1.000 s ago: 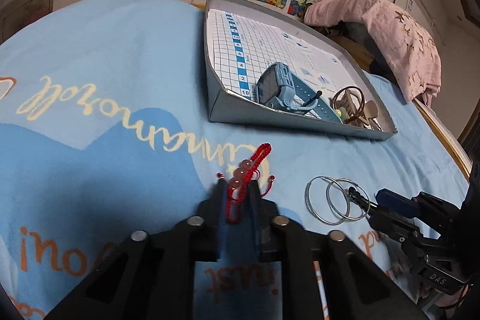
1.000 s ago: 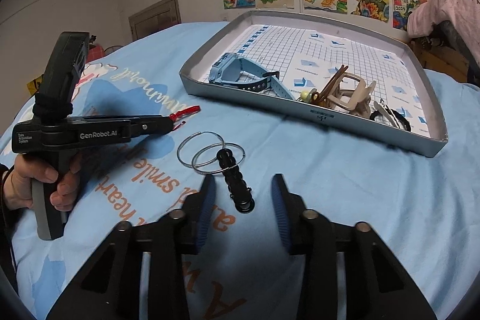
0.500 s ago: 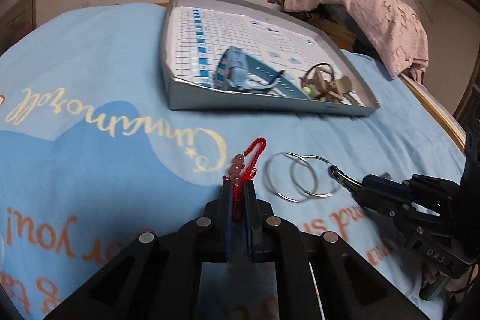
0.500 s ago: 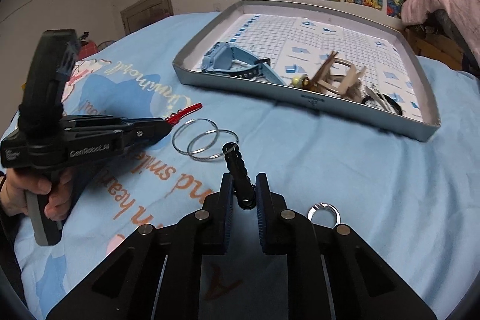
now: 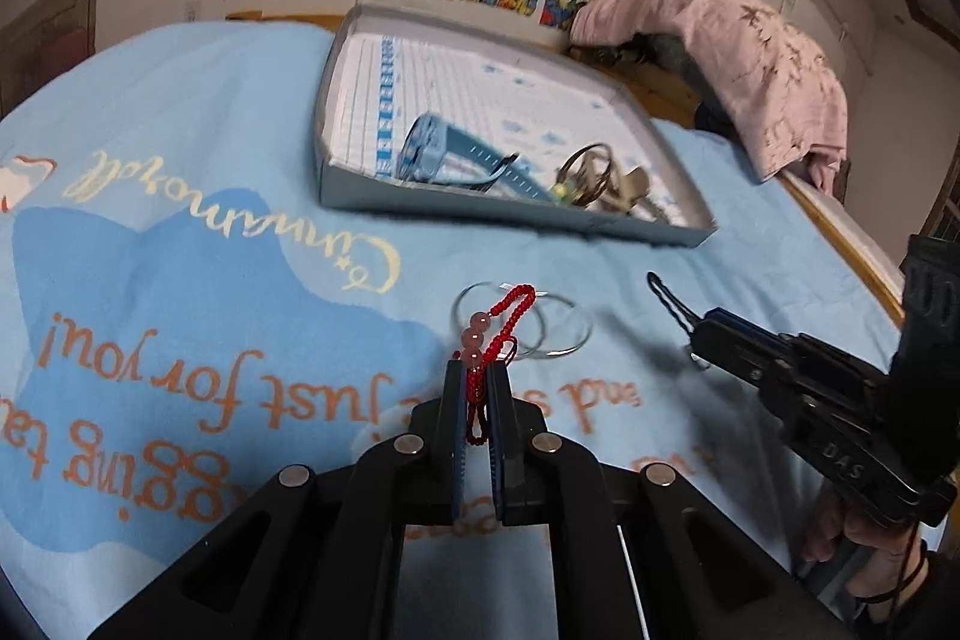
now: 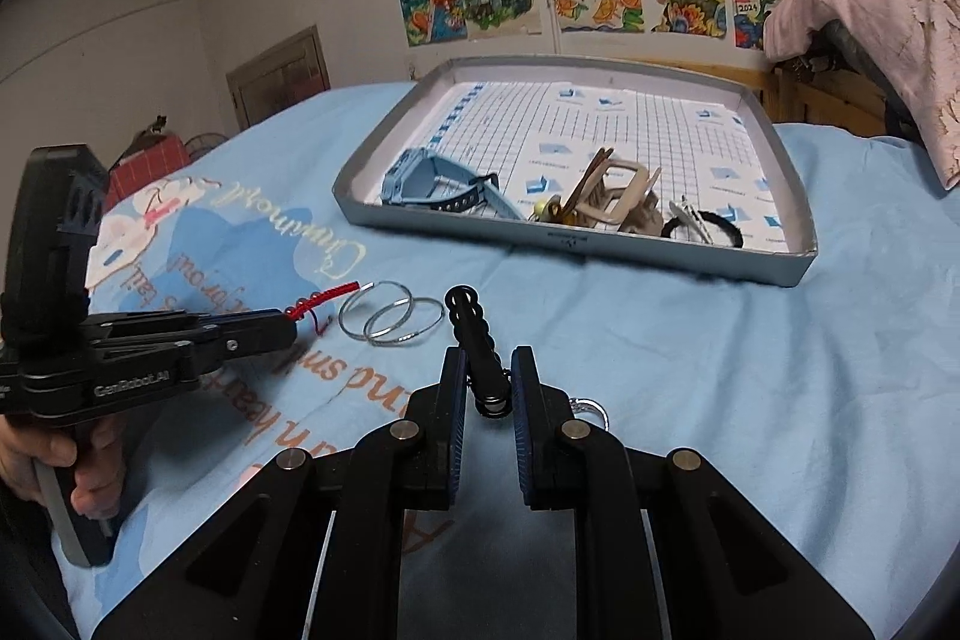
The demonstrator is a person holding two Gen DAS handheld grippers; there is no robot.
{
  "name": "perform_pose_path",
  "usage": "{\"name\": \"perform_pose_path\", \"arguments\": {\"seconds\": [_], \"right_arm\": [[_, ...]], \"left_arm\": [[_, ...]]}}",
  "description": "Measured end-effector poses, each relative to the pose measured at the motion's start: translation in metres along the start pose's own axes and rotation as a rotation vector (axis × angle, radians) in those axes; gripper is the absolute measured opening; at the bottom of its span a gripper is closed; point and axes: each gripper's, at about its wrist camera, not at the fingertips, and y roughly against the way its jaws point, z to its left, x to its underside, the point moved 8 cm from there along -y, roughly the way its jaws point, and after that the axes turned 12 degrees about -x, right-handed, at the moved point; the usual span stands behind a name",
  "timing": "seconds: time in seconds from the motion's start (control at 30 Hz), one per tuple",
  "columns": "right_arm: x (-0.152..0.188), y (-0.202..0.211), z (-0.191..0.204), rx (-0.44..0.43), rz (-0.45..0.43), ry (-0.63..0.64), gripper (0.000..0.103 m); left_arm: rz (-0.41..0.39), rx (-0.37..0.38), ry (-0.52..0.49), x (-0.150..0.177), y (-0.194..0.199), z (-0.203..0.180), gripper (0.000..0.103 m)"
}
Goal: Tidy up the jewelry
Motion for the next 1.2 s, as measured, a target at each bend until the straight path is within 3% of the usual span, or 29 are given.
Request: {"name": "perform_pose_path", "arguments": {"seconds": [0.27, 0.57, 0.87, 1.13, 1.2], "right_arm": [[-0.036, 0.008, -0.023, 0.027, -0.101, -0.032, 0.013], [-0.089, -0.01, -0.088, 0.092, -0.186, -0.099, 0.013], [-0.075, -0.053, -0.144, 0.119, -0.097, -0.25, 0.013], [-0.062, -0.072, -0.147, 0.132, -0.048, -0.274, 0.015], [-0.062, -0.072, -0.146, 0.132, -0.049, -0.275, 0.024]], "left_arm": [[-0.079, 0.034, -0.011, -0.048, 0.005, -0.021, 0.006], [-0.152, 0.034, 0.017, -0.117, -0.043, -0.056, 0.006], [-0.006, 0.005, 0.012, -0.119, -0.116, -0.078, 0.006], [0.024, -0.002, 0.025, -0.112, -0.125, -0.078, 0.007], [0.027, 0.001, 0.031, -0.112, -0.125, -0.077, 0.007]]}}
